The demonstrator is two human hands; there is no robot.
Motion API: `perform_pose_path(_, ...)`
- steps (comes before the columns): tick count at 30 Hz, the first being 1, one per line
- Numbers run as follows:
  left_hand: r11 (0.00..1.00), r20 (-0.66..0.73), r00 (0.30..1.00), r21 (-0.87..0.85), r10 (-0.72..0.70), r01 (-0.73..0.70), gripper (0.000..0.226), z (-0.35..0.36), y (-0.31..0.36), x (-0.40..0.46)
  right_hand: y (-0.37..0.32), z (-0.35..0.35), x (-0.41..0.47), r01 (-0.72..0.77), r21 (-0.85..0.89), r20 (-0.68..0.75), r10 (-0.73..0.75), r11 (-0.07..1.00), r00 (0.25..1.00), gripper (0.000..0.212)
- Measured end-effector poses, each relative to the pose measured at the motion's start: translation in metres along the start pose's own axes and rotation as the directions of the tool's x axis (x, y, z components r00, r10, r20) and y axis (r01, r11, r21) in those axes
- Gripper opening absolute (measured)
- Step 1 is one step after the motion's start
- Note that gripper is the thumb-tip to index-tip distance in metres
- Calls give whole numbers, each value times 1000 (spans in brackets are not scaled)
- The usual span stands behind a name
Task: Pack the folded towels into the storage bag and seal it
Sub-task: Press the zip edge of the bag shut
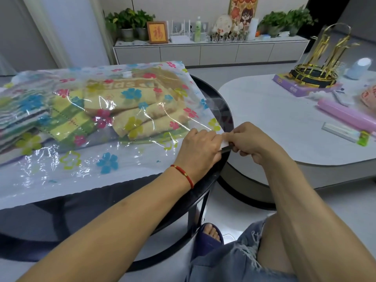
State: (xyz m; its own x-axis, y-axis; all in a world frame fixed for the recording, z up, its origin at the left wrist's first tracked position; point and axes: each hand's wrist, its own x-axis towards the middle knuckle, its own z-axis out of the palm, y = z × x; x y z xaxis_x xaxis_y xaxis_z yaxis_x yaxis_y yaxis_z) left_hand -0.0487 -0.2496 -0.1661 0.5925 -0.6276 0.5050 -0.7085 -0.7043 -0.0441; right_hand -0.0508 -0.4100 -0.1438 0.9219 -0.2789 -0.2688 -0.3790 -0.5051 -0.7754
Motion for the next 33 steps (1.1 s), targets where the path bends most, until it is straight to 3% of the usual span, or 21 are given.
perform_pose_path(4,999,-3,999,-14,-37,37,25,-3,-10,-14,-1,1,1,-8,20,35,7,1000,999,27)
perform_pose_path(7,999,-53,998,-13,-40,39,17,-6,-7,-16,-7,6,-9,-64,48,169,55,997,984,22)
perform_pose_path(10,999,-62,997,-2,-34,34,16,-9,-5,-18,-6,10,-16,-6,31,214,-1,999,977,18)
perform_pose_path(13,999,-48,998,25,-34,35,20,-15,-10,-24,0,8,-16,-23,133,175,-1,991,985,23)
perform_pose_path(17,999,10,999,38,-32,32,24,-29,-32,-46,2,6,-22,-29,181,89,13,983,996,12)
perform_pose_path(20,998,19,999,42,-50,49,25,-39,-61,-78,1,10,-29,-28,90,9,27,996,1000,28)
perform_pose_path(22,996,25,996,41,-86,85,23,-45,-74,-94,-2,16,-37,19,-144,-127,-38,989,991,30)
perform_pose_path(23,995,23,995,34,-99,98,21,-47,-76,-99,-4,21,-41,50,-316,-227,-127,948,966,28)
perform_pose_path(25,992,1,992,13,-125,125,19,-49,-76,-102,-11,41,-53,134,-629,-359,-440,766,823,24)
perform_pose_path(27,989,-31,988,-9,-150,150,16,-49,-73,-101,-21,69,-64,333,-765,-196,-692,552,695,37)
perform_pose_path(29,988,-51,987,-10,-152,151,10,-49,-72,-103,-28,97,-69,489,-806,76,-761,334,645,33)
perform_pose_path(30,989,-57,987,-16,-149,148,9,-49,-72,-105,-31,107,-68,506,-817,150,-745,276,649,26)
perform_pose_path(33,987,-60,986,-61,-153,150,13,-52,-77,-111,-32,108,-61,540,-786,149,-756,300,637,13)
